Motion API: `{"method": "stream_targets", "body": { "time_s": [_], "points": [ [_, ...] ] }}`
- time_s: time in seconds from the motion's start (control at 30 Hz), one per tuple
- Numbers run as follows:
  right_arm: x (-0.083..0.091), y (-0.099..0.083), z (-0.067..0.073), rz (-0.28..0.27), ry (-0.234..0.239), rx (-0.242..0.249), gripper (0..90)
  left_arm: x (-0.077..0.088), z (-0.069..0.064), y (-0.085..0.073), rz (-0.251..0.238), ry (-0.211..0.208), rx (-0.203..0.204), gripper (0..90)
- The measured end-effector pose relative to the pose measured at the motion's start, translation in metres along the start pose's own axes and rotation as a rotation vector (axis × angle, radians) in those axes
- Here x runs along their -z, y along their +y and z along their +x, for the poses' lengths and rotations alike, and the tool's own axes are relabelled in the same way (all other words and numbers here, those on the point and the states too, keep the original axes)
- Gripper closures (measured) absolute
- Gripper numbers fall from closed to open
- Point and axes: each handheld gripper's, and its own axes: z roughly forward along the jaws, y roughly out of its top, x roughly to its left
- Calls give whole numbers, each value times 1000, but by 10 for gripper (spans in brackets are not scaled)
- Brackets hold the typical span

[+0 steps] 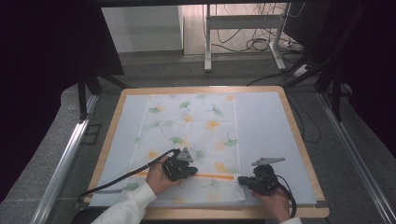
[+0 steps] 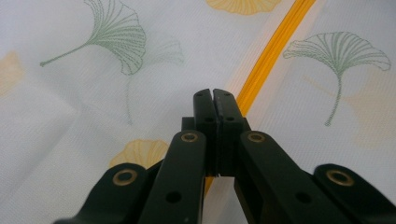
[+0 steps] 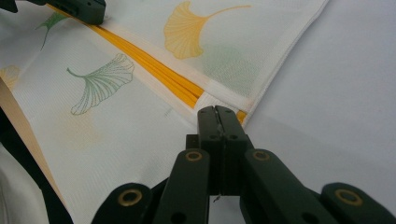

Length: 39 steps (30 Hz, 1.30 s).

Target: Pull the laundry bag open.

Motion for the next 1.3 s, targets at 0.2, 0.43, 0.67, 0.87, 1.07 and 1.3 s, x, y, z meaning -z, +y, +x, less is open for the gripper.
{"method": "stream_targets", "body": {
  "time_s": [0.2,0.43,0.67,0.87,1.07,1.3],
  "points": [
    [0,0,0,0,0,0,896,3,3,-3,3,4,4,900],
    [0,0,0,0,0,-1,896,6,5,-6,6,8,10,900],
    [0,0,0,0,0,0,896,10,8,-11,8,15,22,900],
    [0,0,0,-1,-3,-1,896,14,11,-16,11,23,29,900],
    [0,0,0,-1,-3,-1,896,18,13,-20,14,27,33,900],
    [0,0,0,-1,-3,0,896,21,14,-23,17,39,32,900]
  ]
}}
